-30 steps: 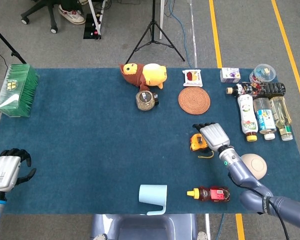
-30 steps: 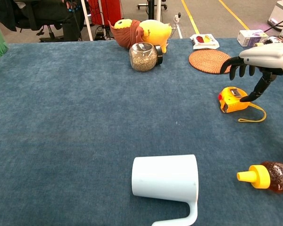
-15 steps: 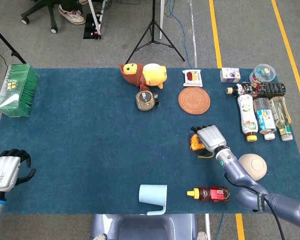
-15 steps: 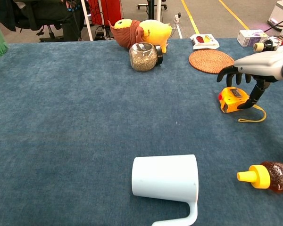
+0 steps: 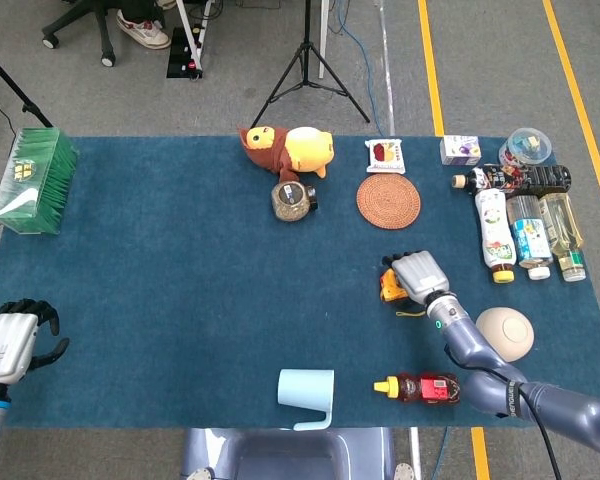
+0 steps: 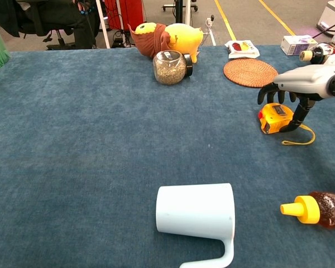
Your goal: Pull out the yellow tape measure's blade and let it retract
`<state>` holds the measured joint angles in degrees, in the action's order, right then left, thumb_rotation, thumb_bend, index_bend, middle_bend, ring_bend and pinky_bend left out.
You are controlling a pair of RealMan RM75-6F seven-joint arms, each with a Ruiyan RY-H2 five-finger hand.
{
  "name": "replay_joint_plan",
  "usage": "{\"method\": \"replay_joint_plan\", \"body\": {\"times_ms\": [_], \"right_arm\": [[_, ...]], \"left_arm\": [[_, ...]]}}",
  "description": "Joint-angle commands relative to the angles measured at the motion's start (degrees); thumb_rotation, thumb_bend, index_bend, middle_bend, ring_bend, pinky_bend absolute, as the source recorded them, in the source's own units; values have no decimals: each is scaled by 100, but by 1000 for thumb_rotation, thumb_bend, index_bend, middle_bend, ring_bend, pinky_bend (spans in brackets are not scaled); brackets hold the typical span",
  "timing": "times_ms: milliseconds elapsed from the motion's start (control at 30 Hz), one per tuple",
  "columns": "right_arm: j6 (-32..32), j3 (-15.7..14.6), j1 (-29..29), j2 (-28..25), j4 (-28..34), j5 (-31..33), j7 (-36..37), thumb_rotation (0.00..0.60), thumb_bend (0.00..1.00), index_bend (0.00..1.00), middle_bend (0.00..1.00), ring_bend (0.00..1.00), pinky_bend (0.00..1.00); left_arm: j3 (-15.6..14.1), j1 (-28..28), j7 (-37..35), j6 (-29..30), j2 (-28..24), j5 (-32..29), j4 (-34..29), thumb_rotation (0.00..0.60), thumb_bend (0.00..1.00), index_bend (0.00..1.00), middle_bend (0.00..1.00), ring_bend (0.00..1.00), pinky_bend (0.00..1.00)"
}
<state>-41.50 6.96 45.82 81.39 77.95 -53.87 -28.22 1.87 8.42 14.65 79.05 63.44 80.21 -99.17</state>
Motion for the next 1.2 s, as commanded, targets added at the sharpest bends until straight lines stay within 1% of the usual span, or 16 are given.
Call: {"method": "replay_joint_plan", "body": {"times_ms": [33,300,767,867,933,1033,1133,1200], "right_arm": [[-23,-39,19,-42,24,56,-38,514,229,225,292,310,323],[-85,-107,39,-127,60,192,-60,515,229,255,310,333,343],[-91,-177,143,31,-45,268,-47,512,228,298,342,366,372],[-93,-185,167,62,-77,305,-51,513,228,367,382,405,397],[-115,-186,181,90,-111,331,-61,514,229,446,436,456,437],[-190,-175,179,133,-144,349,-61,516,231,530,508,525,489],[-258,-161,168,161,-141,358,-36,516,233,566,544,562,519],[-303,-152,157,159,-102,365,-15,517,232,573,550,569,530]], "left_arm": [[0,5,0,-8,4,-5,2,600,246,595,462,326,334],[15,44,47,-37,19,-5,-22,600,246,595,462,327,334],[-6,18,29,-16,7,-27,-6,600,246,595,462,327,334],[-11,16,9,-17,13,-24,14,600,246,595,462,327,334],[-15,8,-5,-9,14,-26,26,600,246,595,462,327,334],[-22,-6,-21,2,13,-30,41,600,245,595,462,327,334],[-30,-10,-35,1,15,-21,52,600,246,595,462,327,334],[-36,5,-31,-25,21,-10,54,600,246,595,462,327,334]]}}
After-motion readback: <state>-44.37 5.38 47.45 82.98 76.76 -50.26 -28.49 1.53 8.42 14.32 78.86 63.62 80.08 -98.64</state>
